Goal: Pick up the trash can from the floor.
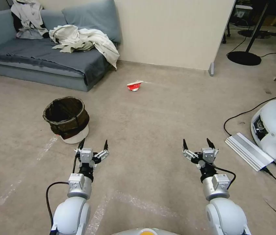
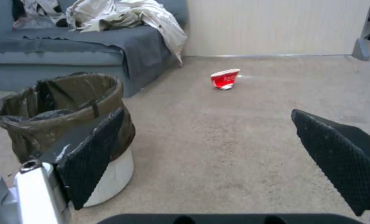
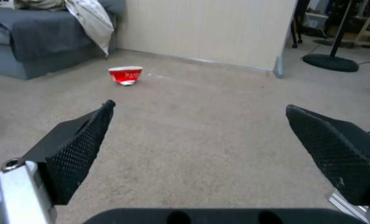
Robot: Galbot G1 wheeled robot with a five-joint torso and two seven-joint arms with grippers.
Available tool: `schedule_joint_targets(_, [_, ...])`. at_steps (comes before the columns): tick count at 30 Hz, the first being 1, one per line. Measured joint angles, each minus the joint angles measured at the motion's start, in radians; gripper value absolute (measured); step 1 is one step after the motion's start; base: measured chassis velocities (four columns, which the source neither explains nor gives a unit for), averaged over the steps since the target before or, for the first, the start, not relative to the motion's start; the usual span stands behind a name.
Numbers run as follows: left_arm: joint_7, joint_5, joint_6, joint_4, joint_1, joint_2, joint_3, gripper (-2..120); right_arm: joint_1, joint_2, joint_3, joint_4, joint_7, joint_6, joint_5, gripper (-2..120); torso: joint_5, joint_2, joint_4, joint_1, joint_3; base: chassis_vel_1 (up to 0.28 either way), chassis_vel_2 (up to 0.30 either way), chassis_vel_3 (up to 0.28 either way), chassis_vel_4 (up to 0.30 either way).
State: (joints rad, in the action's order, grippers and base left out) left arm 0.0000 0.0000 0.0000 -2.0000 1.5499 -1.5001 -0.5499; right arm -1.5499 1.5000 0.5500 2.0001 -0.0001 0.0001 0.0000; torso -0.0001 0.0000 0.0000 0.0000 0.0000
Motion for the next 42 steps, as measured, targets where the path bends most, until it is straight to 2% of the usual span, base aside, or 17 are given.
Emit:
schedule_joint_targets(22, [-0.001, 0.0, 0.001, -0.008, 0.002, 0.0, 0.001, 100, -0.004, 0.001, 0.001, 0.005, -0.001, 0.0, 0.0, 100, 0.0001, 0.0, 0.0, 0.0, 0.0, 0.0, 0.0, 0.0, 0.0])
schedule_joint_targets(23, [-0.005, 0.01, 0.01, -0.04, 0.01, -0.007, 0.012, 100, -0.018, 0.008, 0.006, 0.035, -0.008, -0.004, 0.003, 100, 0.0002, 0.0, 0.0002, 0.0, 0.0, 0.0, 0.0, 0.0, 0.0])
schedule_joint_targets(25, [-0.006, 0.014, 0.013, -0.051, 0.013, -0.01, 0.017, 100, -0.025, 0.011, 0.009, 0.049, -0.011, -0.006, 0.006, 100, 0.0001, 0.0, 0.0001, 0.0, 0.0, 0.0, 0.0, 0.0, 0.0])
schedule_joint_targets(26, [-0.013, 0.03, 0.028, -0.1, 0.026, -0.02, 0.034, 100, -0.05, 0.023, 0.019, 0.099, -0.021, -0.014, 0.014, 100, 0.0, 0.0, -0.0001, 0.0, 0.0, 0.0, 0.0, 0.0, 0.0])
schedule_joint_targets(29, [-0.024, 0.053, 0.05, -0.181, 0.045, -0.036, 0.061, 100, -0.09, 0.039, 0.032, 0.182, -0.037, -0.024, 0.025, 100, -0.0003, 0.0, -0.0005, 0.0, 0.0, 0.0, 0.0, 0.0, 0.0])
schedule_joint_targets(32, [-0.031, 0.063, 0.059, -0.21, 0.056, -0.043, 0.071, 100, -0.109, 0.047, 0.04, 0.21, -0.044, -0.03, 0.034, 100, 0.0003, 0.0, 0.0003, 0.0, 0.0, 0.0, 0.0, 0.0, 0.0])
schedule_joint_targets(34, [-0.048, 0.089, 0.079, -0.286, 0.079, -0.062, 0.104, 100, -0.15, 0.065, 0.058, 0.286, -0.061, -0.039, 0.057, 100, 0.0001, 0.0, 0.0001, 0.0, 0.0, 0.0, 0.0, 0.0, 0.0])
schedule_joint_targets(35, [-0.048, 0.089, 0.079, -0.286, 0.079, -0.062, 0.104, 100, -0.15, 0.065, 0.058, 0.286, -0.061, -0.039, 0.057, 100, 0.0001, 0.0, 0.0001, 0.0, 0.0, 0.0, 0.0, 0.0, 0.0])
schedule_joint_targets(38, [-0.071, 0.124, 0.105, -0.382, 0.11, -0.087, 0.146, 100, -0.205, 0.089, 0.081, 0.38, -0.083, -0.051, 0.087, 100, 0.0001, 0.0, 0.0, 0.0, 0.0, 0.0, 0.0, 0.0, 0.0])
schedule_joint_targets(42, [-0.111, 0.159, 0.117, -0.429, 0.136, -0.103, 0.153, 100, -0.253, 0.097, 0.125, 0.435, -0.118, -0.057, 0.123, 100, -0.0002, 0.0, -0.0001, 0.0, 0.0, 0.0, 0.0, 0.0, 0.0])
